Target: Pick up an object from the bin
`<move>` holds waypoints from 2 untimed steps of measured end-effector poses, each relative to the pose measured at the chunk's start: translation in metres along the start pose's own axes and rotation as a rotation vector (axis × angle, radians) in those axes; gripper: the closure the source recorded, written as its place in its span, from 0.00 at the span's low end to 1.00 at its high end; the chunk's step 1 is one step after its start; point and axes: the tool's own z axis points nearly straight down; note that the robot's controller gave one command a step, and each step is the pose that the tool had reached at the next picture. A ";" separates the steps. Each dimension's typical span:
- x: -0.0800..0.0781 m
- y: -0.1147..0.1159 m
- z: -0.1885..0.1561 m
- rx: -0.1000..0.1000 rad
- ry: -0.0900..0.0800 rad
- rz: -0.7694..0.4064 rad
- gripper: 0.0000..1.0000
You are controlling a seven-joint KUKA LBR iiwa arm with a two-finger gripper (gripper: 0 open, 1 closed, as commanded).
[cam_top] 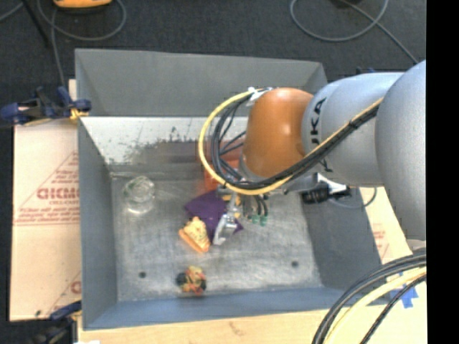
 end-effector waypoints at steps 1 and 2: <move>-0.021 -0.006 0.044 -0.010 -0.026 0.047 0.00; -0.026 -0.002 0.039 -0.020 -0.048 0.048 1.00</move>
Offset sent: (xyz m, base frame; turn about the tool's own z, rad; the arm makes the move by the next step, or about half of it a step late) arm 0.0129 -0.0103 -0.0603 0.1470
